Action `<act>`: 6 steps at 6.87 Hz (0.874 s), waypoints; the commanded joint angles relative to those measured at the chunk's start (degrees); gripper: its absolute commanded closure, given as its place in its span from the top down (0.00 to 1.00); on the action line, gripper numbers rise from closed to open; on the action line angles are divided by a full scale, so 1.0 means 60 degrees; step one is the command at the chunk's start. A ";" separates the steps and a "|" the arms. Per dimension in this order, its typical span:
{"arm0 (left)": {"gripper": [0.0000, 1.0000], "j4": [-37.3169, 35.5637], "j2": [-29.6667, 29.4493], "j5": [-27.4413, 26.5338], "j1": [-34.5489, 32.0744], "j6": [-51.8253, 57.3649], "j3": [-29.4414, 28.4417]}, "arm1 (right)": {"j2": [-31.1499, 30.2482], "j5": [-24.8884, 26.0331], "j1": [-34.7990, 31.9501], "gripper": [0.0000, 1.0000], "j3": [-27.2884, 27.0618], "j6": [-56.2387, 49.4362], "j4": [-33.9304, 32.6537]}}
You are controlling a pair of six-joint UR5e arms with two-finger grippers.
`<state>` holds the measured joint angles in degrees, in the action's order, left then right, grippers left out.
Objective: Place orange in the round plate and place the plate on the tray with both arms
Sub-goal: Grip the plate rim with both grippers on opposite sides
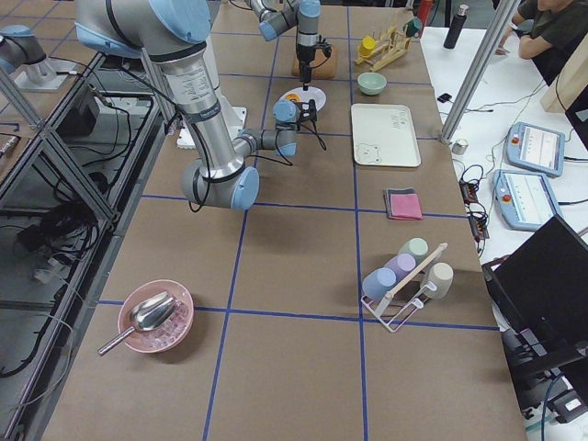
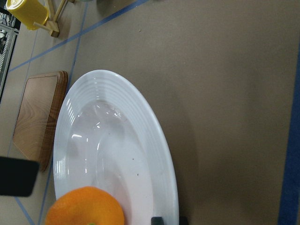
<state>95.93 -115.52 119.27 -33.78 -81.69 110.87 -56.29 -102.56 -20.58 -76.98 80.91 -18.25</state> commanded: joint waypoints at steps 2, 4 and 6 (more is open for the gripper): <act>0.97 -0.3176 0.0122 0.0190 -0.0521 0.1933 0.2200 | -0.0096 -0.0776 -0.0494 0.00 -0.0237 0.1348 -0.0078; 0.97 -0.3537 0.0354 0.0190 -0.0727 0.2071 0.2600 | -0.0111 -0.0966 -0.0830 0.00 -0.0237 0.2037 -0.0341; 0.97 -0.3595 0.1333 0.0205 -0.1325 0.3645 0.3039 | -0.0009 -0.0997 -0.1313 0.00 -0.0237 0.3237 -0.0269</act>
<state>74.69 -110.69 120.47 -39.66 -65.04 127.73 -56.74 -108.36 -26.71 -78.40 96.20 -20.05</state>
